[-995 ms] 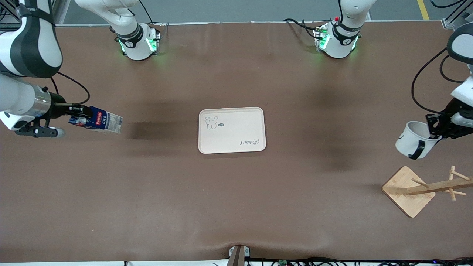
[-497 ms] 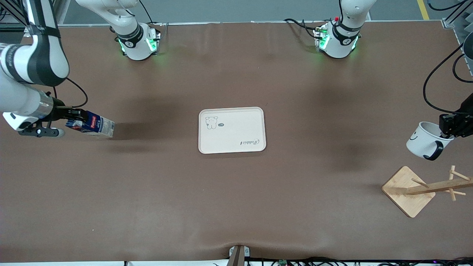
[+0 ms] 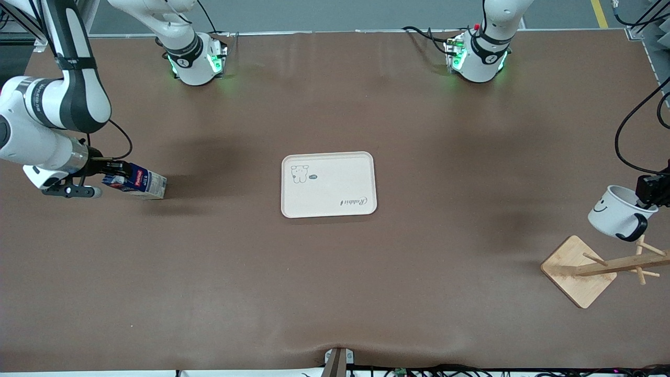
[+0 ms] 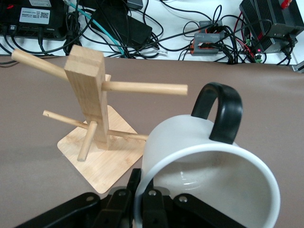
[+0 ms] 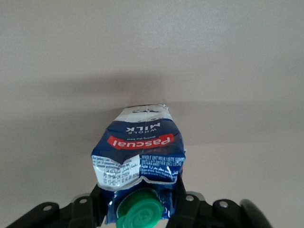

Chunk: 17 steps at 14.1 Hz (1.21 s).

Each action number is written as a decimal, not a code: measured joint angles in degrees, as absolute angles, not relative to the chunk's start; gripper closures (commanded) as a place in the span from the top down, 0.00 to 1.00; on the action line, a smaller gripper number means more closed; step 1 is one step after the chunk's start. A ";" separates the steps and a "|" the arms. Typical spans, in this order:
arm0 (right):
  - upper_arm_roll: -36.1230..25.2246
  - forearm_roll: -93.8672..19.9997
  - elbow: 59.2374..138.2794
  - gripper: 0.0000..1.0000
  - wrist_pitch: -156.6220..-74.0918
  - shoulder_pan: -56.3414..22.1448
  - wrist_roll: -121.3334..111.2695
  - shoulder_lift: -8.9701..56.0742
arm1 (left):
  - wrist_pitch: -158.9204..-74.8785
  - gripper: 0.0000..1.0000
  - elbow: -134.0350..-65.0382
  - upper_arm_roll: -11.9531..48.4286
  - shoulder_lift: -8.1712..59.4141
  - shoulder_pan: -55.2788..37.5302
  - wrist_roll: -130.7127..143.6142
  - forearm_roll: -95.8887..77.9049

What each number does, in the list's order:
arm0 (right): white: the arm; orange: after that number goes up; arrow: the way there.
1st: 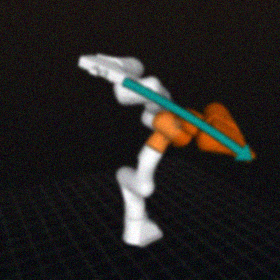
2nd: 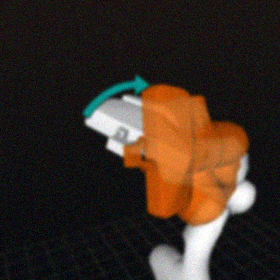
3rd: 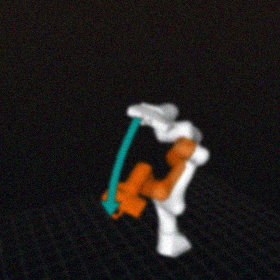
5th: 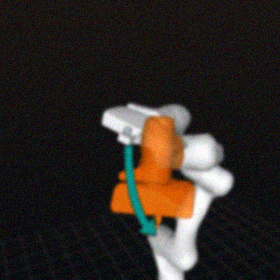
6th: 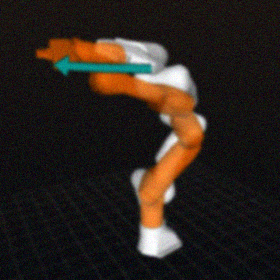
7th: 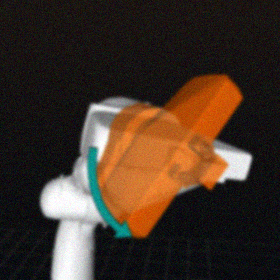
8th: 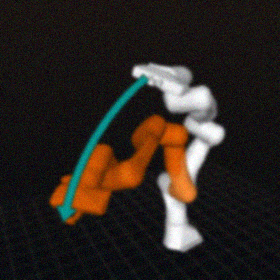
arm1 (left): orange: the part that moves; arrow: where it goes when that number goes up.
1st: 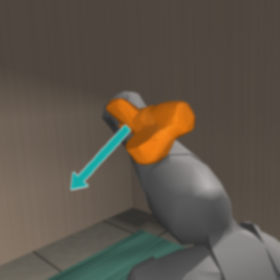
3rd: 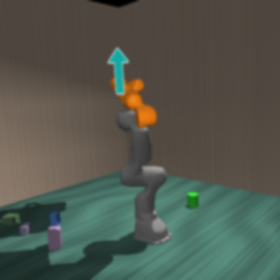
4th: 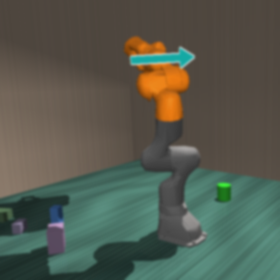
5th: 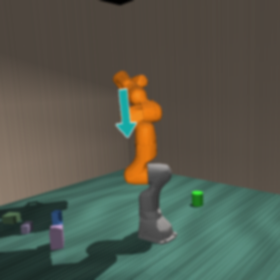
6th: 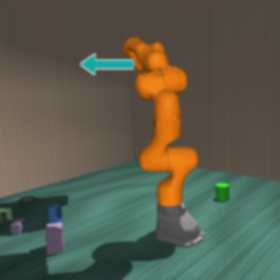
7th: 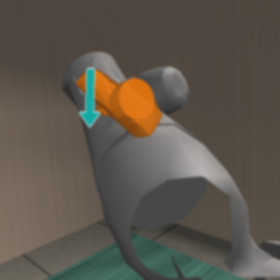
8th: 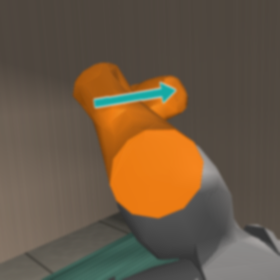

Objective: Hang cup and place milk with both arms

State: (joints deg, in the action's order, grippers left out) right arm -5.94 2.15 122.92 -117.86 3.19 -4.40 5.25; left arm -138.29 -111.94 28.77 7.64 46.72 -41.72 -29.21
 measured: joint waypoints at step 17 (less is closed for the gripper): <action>-4.41 1.79 87.57 1.00 -90.27 1.46 -4.46 9.00 | -137.93 1.00 -103.69 29.28 17.43 47.16 -42.93 -29.22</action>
